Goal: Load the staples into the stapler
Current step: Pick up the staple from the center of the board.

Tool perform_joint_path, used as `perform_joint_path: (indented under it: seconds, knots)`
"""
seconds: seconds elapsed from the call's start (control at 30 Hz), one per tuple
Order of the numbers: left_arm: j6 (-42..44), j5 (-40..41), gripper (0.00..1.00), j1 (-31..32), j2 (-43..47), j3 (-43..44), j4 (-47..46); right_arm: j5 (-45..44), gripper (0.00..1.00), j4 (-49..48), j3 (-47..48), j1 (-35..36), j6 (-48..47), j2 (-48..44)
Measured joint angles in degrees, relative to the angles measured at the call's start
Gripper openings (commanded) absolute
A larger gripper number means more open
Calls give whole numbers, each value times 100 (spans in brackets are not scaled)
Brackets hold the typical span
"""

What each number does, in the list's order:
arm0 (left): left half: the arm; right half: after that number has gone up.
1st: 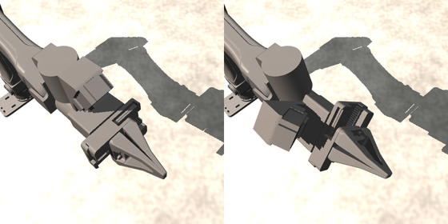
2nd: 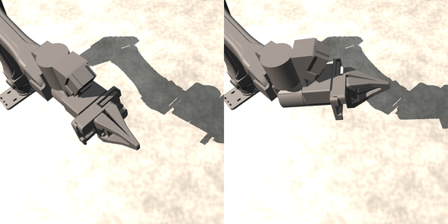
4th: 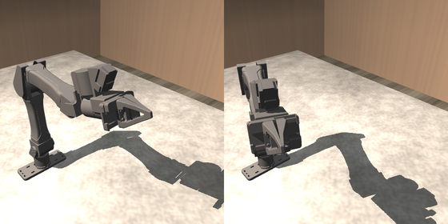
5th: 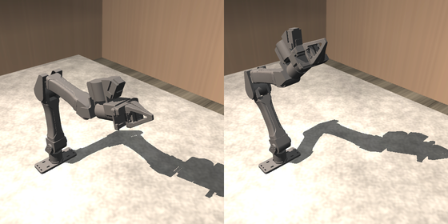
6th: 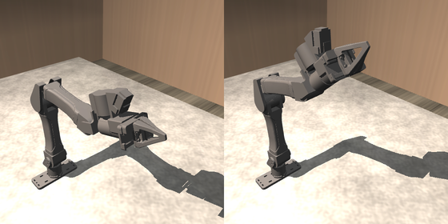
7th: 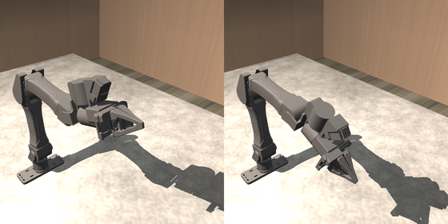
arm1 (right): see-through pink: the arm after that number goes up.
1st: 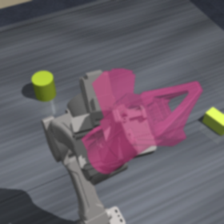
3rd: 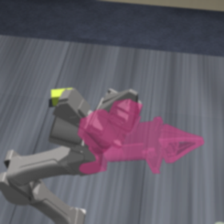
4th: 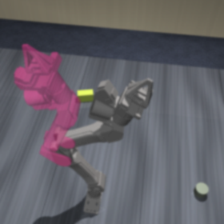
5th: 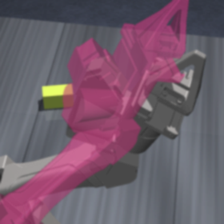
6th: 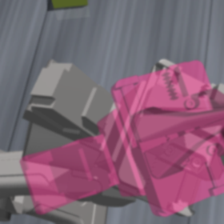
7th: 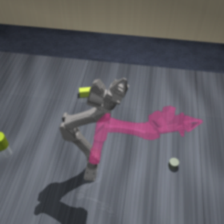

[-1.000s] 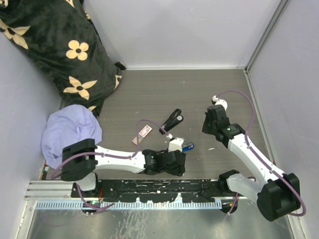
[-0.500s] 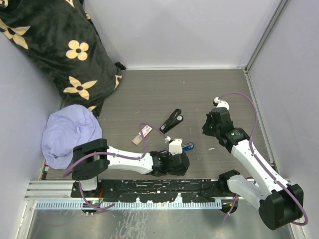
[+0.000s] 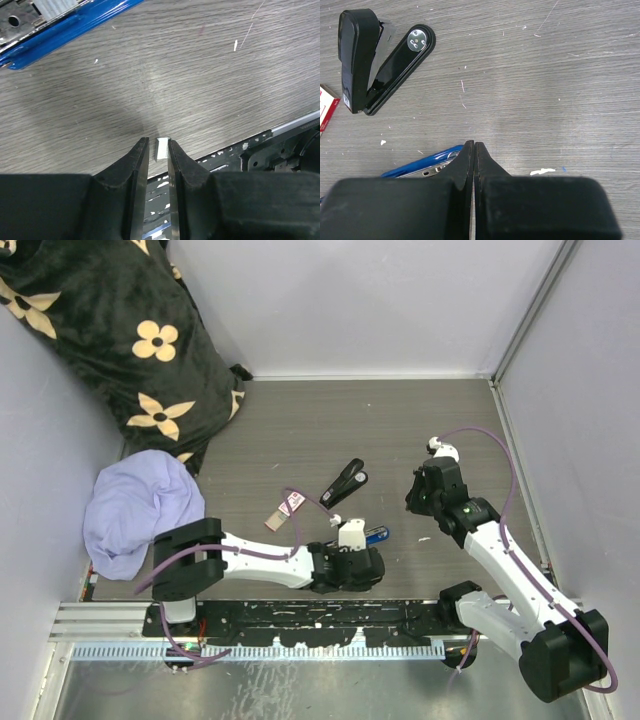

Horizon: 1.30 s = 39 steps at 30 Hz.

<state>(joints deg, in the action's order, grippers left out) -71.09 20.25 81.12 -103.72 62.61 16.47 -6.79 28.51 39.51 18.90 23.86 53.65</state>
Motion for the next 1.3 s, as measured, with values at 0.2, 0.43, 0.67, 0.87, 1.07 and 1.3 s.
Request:
perform_joint_path:
  seconds: [0.2,0.43,0.67,0.87,1.07,1.3]
  knots:
    - [35,-55,19,4,-153,254,125,-2,0,-2,-11,0,0,2]
    - [66,-96,16,24,-293,457,332,0,0,-7,-20,0,0,2]
    - [15,-94,16,66,-297,494,599,0,0,-11,-22,0,0,0]
    - [15,-98,15,107,-485,787,772,2,0,-17,-22,0,0,-2]
    - [11,-101,13,107,-586,894,933,2,0,-20,-22,0,0,-15]
    - [-4,-101,9,107,-640,981,1091,4,0,-22,-28,0,0,-107]
